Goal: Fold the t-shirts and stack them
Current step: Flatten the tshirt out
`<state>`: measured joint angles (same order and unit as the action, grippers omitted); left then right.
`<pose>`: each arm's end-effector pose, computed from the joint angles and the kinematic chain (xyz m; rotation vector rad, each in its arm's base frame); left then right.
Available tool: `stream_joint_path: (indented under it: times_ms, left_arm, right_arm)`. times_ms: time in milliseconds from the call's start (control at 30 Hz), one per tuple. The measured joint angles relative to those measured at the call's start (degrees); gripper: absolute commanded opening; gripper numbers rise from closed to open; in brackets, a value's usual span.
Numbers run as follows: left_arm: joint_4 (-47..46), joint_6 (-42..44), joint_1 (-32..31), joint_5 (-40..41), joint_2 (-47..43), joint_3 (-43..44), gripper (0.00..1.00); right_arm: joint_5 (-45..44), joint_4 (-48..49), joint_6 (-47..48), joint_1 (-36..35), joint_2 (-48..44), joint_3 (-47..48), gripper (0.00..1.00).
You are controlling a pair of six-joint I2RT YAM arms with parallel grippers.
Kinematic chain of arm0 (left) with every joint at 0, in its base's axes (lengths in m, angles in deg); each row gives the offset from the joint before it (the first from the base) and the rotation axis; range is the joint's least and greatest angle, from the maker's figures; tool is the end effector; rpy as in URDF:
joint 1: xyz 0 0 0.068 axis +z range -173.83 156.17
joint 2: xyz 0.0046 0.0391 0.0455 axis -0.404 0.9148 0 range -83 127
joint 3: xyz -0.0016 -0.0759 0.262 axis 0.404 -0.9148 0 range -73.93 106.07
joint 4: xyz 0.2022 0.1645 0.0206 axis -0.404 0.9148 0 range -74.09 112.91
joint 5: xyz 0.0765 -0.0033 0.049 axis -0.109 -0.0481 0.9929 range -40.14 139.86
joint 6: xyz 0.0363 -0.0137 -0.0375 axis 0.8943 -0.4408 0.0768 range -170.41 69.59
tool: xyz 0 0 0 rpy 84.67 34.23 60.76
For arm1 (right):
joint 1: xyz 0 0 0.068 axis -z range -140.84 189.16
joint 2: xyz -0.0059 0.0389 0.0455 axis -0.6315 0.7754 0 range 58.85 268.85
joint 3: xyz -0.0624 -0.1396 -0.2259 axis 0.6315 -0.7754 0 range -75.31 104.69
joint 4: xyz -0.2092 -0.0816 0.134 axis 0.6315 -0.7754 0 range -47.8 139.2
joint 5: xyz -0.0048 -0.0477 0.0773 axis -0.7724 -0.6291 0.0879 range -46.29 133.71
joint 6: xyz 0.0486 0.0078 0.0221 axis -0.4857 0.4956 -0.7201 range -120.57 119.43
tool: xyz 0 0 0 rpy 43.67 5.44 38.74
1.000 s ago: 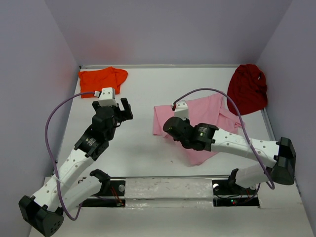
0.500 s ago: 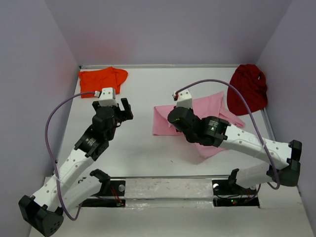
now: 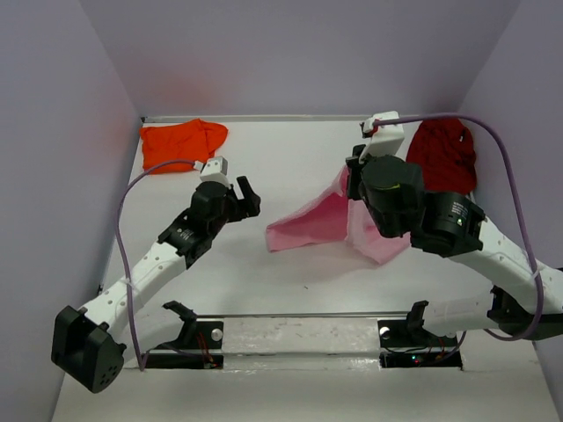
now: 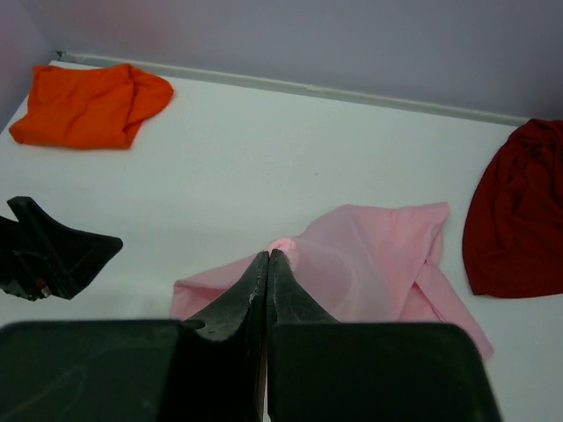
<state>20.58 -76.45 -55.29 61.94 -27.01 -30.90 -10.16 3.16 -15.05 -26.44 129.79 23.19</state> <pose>0.1987 -0.1128 0.3028 -0.0568 1.9003 -0.4911 0.1144 0.1824 0.4994 -0.1677 1.7524 0.1227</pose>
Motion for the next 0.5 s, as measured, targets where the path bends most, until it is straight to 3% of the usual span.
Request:
stream_joint_path:
  times_ms: [233, 500]
  left_arm:
    - [-2.0, -10.5, -2.4, -8.6, 5.2, -5.8, 0.91]
    - [1.2, -15.7, -5.1, -11.6, -6.2, -12.9, 0.92]
  right_arm:
    - [-0.7, -0.9, 0.1, 0.0, 0.5, -3.3, 0.00]
    - [-0.9, -0.3, 0.7, 0.3, 1.2, -5.2, 0.00]
